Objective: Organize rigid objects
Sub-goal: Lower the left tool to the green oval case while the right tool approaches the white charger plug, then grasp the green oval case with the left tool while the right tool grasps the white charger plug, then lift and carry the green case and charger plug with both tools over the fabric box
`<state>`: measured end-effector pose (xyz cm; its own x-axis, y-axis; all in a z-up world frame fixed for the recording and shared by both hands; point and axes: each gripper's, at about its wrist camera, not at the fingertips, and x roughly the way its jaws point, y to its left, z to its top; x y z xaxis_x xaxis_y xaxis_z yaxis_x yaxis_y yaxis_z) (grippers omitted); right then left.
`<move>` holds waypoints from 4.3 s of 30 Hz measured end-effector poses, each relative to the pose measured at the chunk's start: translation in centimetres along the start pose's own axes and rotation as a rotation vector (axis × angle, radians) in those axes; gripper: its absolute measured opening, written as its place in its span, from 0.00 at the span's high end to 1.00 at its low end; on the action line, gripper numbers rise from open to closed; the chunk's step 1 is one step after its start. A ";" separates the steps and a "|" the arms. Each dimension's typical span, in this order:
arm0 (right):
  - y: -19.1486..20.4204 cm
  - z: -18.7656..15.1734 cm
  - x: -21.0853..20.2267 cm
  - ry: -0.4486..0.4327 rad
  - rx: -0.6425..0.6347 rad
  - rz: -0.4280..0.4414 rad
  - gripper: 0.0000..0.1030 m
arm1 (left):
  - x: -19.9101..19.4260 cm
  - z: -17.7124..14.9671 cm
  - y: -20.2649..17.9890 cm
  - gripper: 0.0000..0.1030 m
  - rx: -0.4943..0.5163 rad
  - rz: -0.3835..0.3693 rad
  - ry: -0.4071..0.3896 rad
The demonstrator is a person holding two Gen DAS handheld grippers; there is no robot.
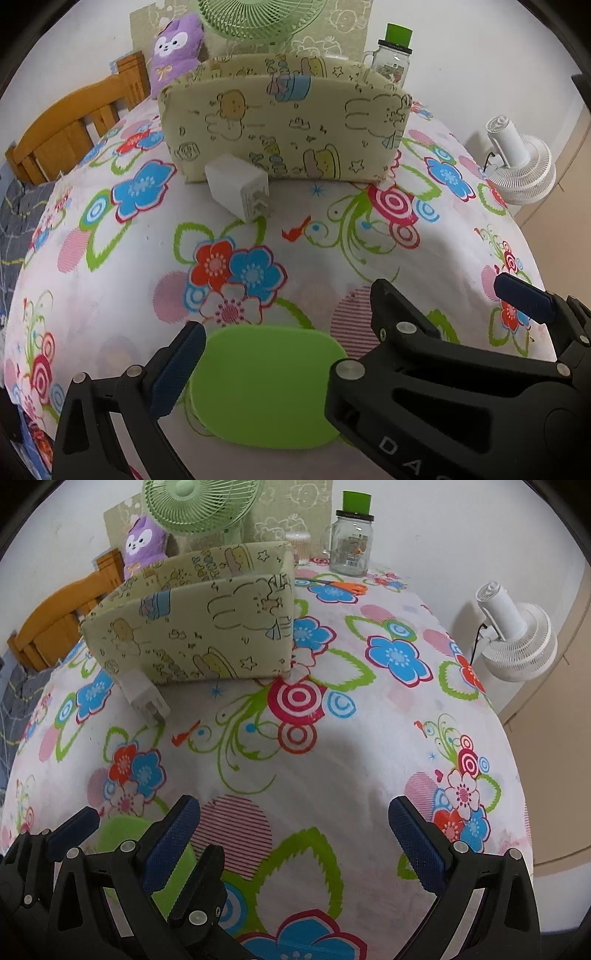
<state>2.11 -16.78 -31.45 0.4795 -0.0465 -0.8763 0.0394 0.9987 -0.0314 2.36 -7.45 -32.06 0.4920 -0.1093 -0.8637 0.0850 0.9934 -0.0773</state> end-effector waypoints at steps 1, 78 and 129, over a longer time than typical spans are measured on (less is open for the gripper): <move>0.0 -0.2 0.0 -0.001 -0.004 -0.001 0.00 | 0.1 -0.2 0.0 0.00 -0.002 -0.002 0.001; 11.3 7.7 6.0 -0.015 -0.110 0.080 0.14 | 4.5 7.1 10.5 0.08 0.026 0.047 0.056; 3.8 7.1 -1.1 -0.052 -0.006 0.022 0.72 | -1.6 6.7 2.8 0.08 0.142 -0.001 -0.020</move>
<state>7.95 -13.03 -27.25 0.5250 -0.0255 -0.8508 0.0232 0.9996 -0.0156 7.65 -4.72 -27.54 0.5086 -0.1119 -0.8537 0.2062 0.9785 -0.0054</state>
